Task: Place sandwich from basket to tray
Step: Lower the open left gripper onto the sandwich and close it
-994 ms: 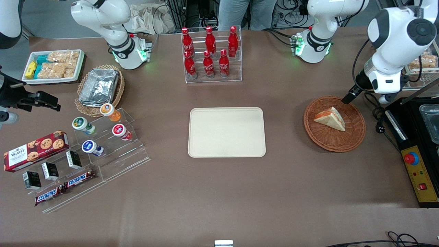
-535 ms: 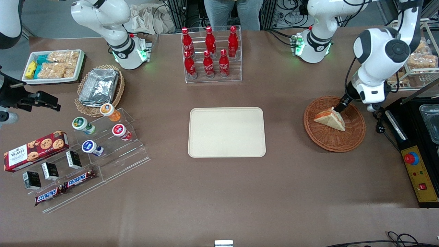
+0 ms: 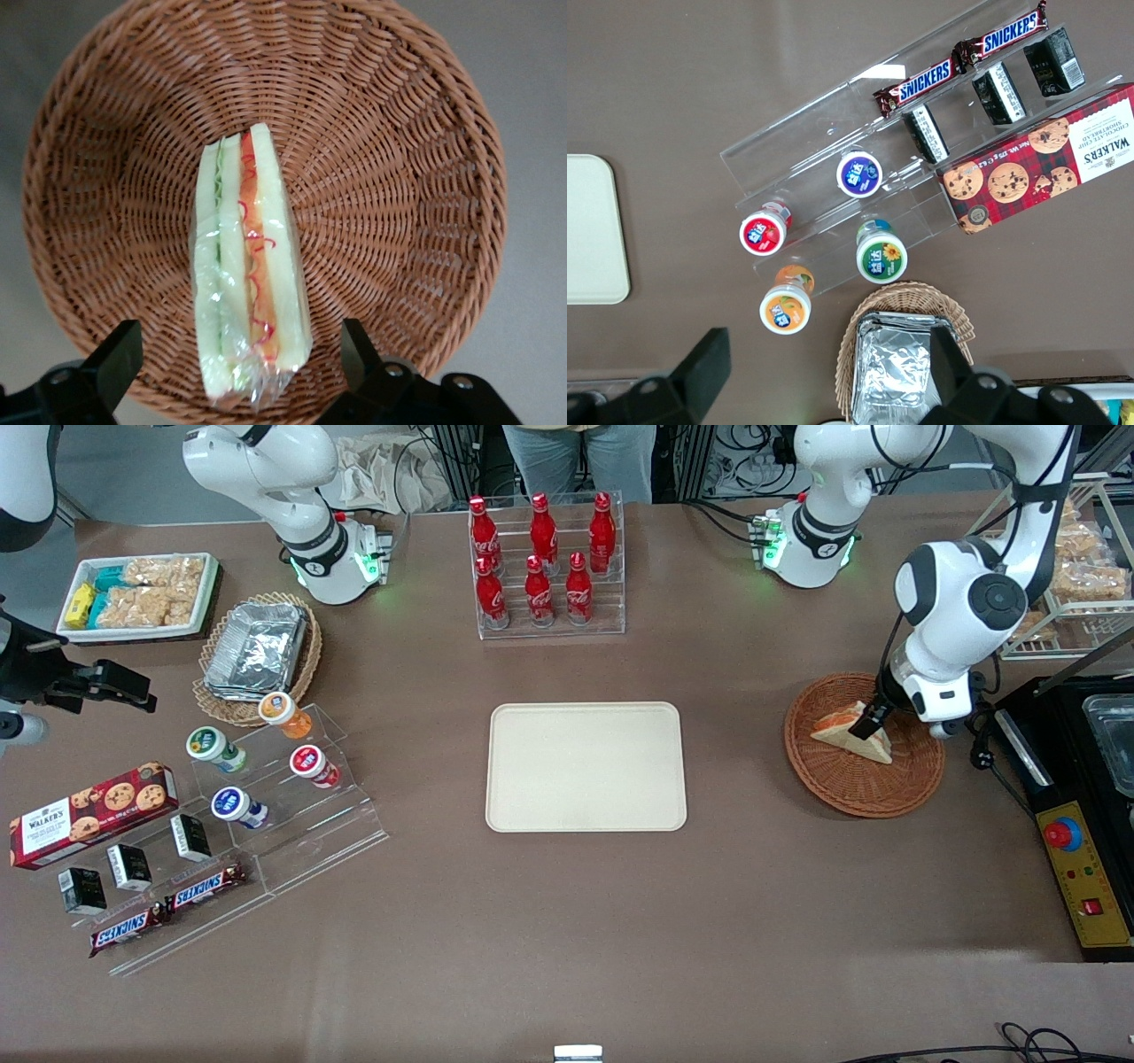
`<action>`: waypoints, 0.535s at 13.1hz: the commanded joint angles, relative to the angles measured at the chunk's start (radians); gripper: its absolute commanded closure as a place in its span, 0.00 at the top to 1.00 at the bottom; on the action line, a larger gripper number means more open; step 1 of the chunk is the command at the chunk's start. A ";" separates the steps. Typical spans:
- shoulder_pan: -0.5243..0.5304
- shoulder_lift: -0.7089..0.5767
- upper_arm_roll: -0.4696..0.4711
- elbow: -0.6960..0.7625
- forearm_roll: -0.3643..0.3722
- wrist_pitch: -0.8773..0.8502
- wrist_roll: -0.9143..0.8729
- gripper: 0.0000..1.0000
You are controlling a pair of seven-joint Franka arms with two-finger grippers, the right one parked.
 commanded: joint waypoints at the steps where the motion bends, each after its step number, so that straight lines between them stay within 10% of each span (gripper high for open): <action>1: 0.006 0.049 -0.008 -0.004 0.011 0.061 -0.046 1.00; 7: 0.006 0.106 -0.008 -0.002 0.011 0.108 -0.055 1.00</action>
